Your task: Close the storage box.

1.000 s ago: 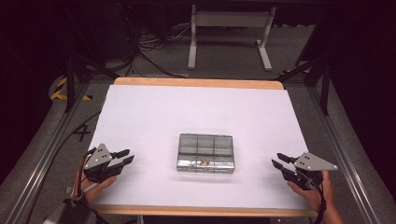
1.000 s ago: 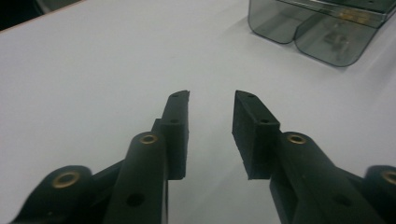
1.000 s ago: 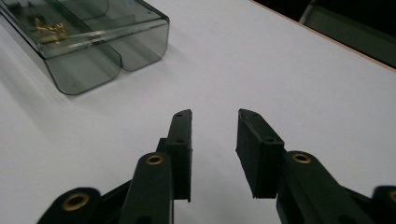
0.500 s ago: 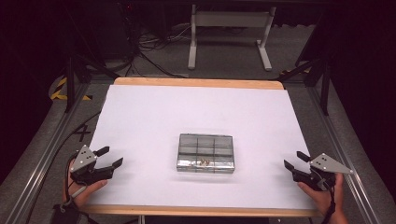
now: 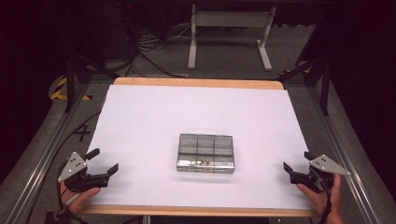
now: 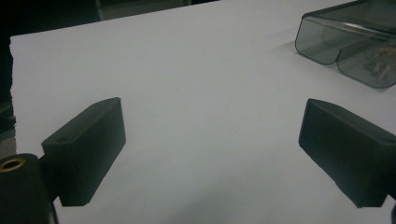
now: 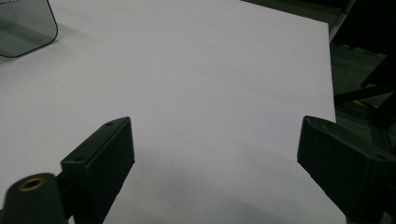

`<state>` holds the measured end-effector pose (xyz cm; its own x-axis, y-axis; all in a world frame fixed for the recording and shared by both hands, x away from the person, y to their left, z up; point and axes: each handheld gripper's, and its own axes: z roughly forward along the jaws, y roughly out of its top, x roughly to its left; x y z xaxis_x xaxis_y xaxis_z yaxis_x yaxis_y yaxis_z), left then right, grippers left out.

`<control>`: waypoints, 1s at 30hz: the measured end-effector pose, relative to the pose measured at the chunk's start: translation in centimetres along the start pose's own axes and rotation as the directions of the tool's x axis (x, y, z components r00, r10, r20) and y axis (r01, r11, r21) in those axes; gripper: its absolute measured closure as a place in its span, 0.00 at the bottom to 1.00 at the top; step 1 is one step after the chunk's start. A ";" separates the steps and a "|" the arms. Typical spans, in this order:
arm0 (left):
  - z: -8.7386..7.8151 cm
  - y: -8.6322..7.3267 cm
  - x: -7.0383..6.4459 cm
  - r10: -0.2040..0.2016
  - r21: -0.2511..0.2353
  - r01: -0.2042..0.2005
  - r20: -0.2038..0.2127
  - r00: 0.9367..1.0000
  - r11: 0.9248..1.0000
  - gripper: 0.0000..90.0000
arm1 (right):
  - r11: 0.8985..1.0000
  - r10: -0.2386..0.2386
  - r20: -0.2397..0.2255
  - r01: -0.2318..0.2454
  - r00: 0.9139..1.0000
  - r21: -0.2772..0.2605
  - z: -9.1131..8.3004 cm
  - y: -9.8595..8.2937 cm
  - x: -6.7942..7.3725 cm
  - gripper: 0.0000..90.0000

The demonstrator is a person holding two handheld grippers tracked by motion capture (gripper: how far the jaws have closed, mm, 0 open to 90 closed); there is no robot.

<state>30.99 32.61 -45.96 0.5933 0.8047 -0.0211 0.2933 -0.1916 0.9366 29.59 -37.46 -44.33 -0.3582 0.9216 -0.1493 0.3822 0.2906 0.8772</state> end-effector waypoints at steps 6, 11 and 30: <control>0.0 0.0 0.0 -0.009 0.002 0.009 -0.001 1.000 1.000 0.08 | 1.000 0.010 0.009 -0.010 1.000 -0.007 -0.1 0.0 0.0 0.13; 0.0 -0.1 -0.1 0.006 0.006 -0.006 -0.007 1.000 1.000 0.08 | 1.000 0.004 0.013 -0.004 1.000 -0.002 0.0 0.0 0.1 0.13; 0.0 -0.1 -0.1 0.005 -0.002 -0.005 0.003 1.000 1.000 0.08 | 1.000 -0.001 0.010 0.001 1.000 0.015 0.1 0.0 0.1 0.13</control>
<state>30.92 32.53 -46.07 0.5973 0.8018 -0.0178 0.2885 -0.1941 0.9376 29.68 -37.34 -44.38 -0.3496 0.9240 -0.1548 0.3947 0.2951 0.8702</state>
